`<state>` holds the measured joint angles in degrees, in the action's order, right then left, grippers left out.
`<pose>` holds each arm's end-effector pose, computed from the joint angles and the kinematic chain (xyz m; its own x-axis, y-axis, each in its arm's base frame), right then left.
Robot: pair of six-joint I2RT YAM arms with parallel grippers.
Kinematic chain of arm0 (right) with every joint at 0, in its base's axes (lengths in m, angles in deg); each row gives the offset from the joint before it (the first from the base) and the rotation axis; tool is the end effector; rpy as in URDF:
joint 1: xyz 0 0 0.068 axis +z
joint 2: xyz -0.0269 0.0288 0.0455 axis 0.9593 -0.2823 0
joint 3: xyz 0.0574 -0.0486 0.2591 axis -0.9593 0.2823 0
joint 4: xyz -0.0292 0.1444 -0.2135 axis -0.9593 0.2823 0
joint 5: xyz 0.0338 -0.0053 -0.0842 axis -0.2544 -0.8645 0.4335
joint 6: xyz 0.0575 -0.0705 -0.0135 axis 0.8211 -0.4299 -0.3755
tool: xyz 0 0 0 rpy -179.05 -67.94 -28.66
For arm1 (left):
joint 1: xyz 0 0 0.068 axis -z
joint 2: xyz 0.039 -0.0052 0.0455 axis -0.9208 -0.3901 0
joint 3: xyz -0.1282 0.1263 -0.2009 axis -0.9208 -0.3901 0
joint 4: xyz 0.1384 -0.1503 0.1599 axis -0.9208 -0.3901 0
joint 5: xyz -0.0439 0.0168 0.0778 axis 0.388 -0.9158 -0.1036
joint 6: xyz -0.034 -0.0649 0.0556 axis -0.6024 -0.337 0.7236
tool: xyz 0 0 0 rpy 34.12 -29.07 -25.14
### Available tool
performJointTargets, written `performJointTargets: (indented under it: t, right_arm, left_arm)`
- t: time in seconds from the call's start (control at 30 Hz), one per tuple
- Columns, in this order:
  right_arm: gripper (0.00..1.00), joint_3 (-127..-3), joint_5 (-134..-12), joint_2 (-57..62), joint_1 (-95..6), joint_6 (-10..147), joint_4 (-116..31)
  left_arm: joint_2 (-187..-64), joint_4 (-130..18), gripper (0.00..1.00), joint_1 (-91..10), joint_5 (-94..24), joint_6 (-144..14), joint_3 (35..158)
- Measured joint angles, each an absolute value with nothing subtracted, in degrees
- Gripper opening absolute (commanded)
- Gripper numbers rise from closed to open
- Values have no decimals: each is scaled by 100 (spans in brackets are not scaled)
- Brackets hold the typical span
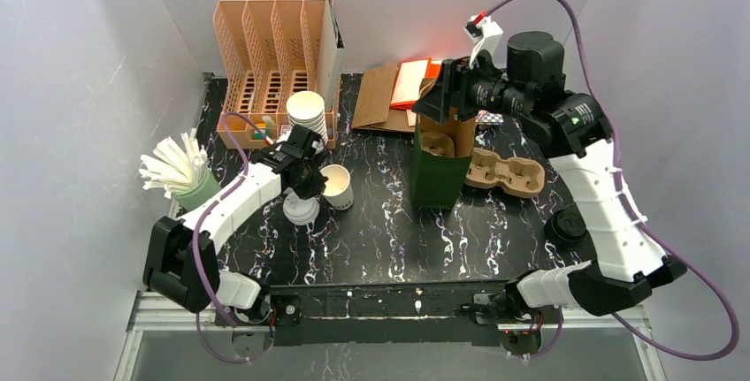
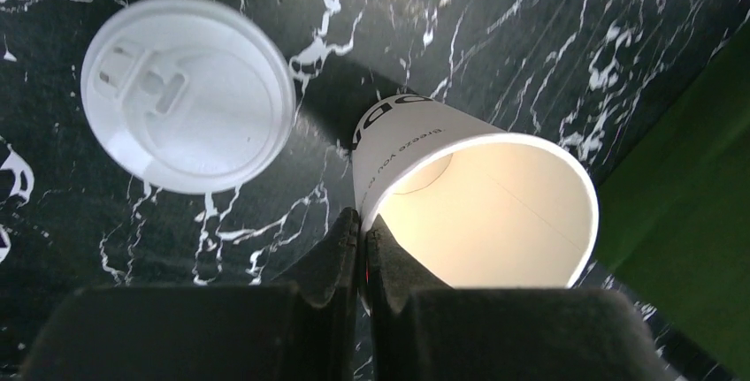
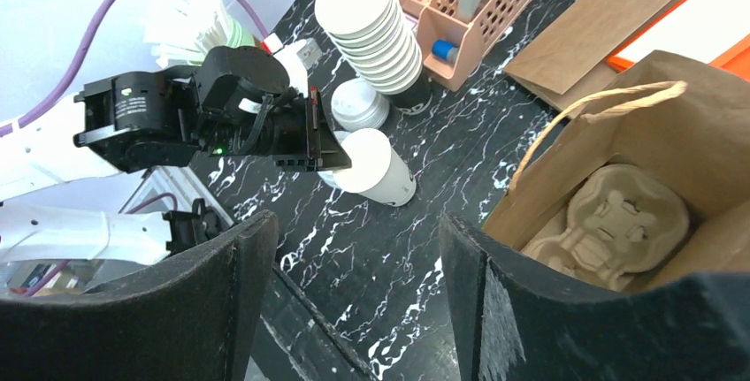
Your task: Pack the takeout coffee
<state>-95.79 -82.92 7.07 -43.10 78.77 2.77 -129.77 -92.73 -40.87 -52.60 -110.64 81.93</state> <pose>0.2322 0.1657 0.5004 -0.4366 0.0671 -0.8971 -0.6340 0.6846 0.3598 0.2800 -0.1227 0.2049 -0.7036 -0.5793 -0.4115 -0.4376 0.8095 -0.3914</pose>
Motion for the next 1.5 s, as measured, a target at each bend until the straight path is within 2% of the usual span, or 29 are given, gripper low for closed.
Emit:
performJointTargets:
  t: [0.47, 0.57, 0.6, 0.8, 1.03, 1.1, 1.33, 1.5]
  right_arm:
    - [75, -9328, -8749, 487, -4207, 7949, 129]
    - [75, -9297, -8773, 484, -4197, 7949, 81]
    - [75, -9273, -8784, 484, -4192, 7949, 48]
    - [75, -9157, -8788, 482, -4170, 7951, -7]
    - [75, -9149, -8790, 482, -4168, 7949, -11]
    - [75, -9144, -8797, 482, -4159, 7949, -9]
    - [75, -9142, -8899, 482, -4146, 7931, -3]
    - [75, -9146, -8972, 474, -4083, 7929, 0]
  left_arm:
    - [-12269, -9826, 3, -3114, -5182, -10970, 7866]
    - [-12260, -9867, 7, -2952, -5308, -11003, 7815]
    - [-12243, -9861, 11, -2920, -5363, -11003, 7813]
    - [-12061, -9837, 62, -2876, -5564, -10800, 7815]
    - [-11722, -10248, 94, -2869, -5885, -10347, 8172]
    - [-11613, -10370, 98, -2944, -5981, -10236, 8276]
    - [-10848, -10294, 98, -3846, -6104, -10122, 7640]
    - [-11506, -10291, 98, -4010, -6314, -10461, 7562]
